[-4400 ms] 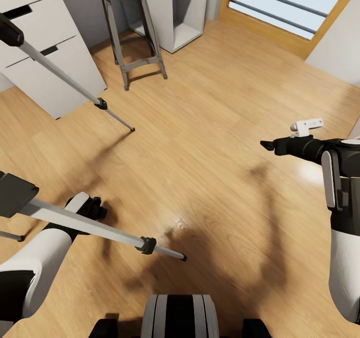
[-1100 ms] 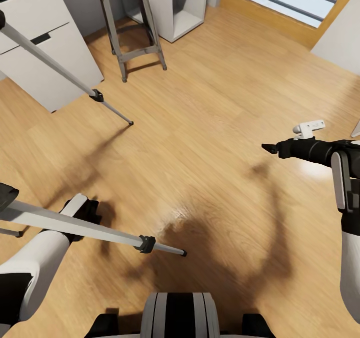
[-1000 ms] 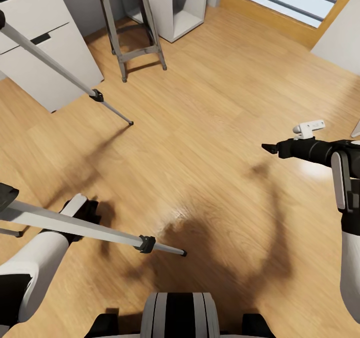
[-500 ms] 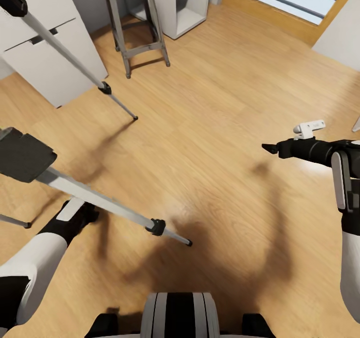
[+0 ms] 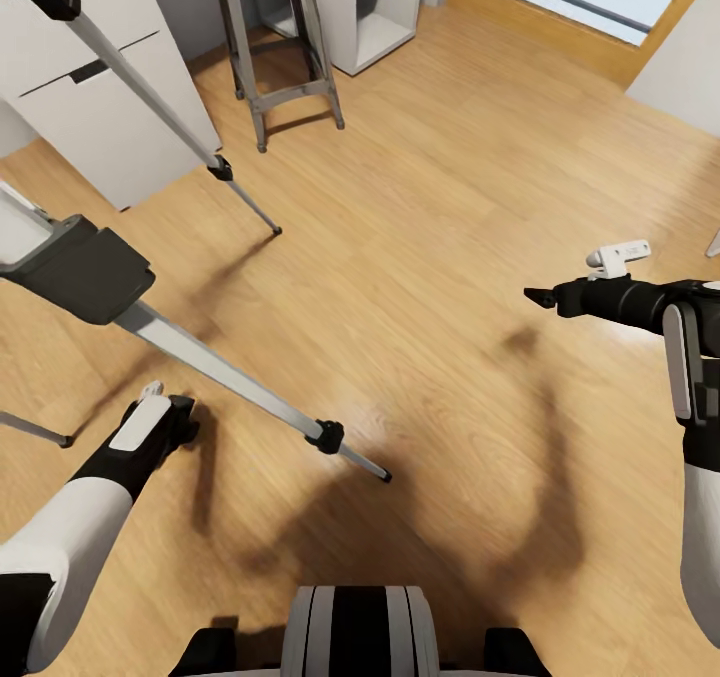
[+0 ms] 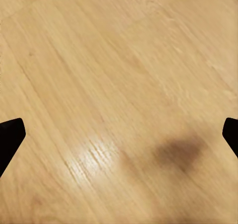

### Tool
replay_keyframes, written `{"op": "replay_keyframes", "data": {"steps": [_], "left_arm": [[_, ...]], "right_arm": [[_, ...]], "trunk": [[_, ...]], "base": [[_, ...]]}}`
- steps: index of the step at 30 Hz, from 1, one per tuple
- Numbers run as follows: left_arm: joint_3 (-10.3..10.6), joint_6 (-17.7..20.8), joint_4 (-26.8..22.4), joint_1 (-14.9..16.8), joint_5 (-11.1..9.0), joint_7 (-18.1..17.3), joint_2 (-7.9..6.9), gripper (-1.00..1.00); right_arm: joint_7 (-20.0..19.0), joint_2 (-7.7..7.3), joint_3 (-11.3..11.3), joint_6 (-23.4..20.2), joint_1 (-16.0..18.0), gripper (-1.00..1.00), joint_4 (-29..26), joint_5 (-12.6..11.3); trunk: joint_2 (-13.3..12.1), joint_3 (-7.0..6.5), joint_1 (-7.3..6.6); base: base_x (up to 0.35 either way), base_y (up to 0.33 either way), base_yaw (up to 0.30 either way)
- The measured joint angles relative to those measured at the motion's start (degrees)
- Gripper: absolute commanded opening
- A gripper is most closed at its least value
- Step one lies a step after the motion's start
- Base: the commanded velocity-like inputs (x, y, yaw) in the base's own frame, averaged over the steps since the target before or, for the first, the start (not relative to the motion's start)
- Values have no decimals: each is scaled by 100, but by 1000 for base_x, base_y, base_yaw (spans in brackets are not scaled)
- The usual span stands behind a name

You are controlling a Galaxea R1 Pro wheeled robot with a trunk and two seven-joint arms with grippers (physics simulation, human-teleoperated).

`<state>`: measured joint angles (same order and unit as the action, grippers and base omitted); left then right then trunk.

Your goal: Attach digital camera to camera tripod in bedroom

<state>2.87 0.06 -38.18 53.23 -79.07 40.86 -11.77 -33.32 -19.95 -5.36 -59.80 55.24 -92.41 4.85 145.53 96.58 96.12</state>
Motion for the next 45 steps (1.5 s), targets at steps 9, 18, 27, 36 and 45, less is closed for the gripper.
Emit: {"op": "replay_keyframes", "data": {"steps": [9, 18, 27, 36, 45], "left_arm": [[2, 7, -182, -94, -2, 3, 0, -100], [7, 8, -212, -113, 1, 8, 16, -100], [16, 2, -224, -120, 8, 7, 59, -100], [18, 1, -228, -128, 16, 6, 66, -100], [63, 0, -334, -175, 74, 55, 89, -100]], "right_arm": [[-3, -68, -5, 2, 0, 100, 1, 3], [-15, -203, -53, 3, 6, 100, 1, 2], [-18, -239, -125, 1, 9, 100, 0, -6], [-18, -245, -142, 0, 9, 100, 0, -2], [-18, -245, -150, 1, 9, 100, 1, -1]], "trunk": [[0, 0, 1], [0, 0, 3], [0, 0, 0], [0, 0, 0], [0, 0, 3]], "base": [[-82, 33, 0], [-228, 131, 0], [-110, 61, 0], [-39, 15, 0], [-224, 74, 0]]}}
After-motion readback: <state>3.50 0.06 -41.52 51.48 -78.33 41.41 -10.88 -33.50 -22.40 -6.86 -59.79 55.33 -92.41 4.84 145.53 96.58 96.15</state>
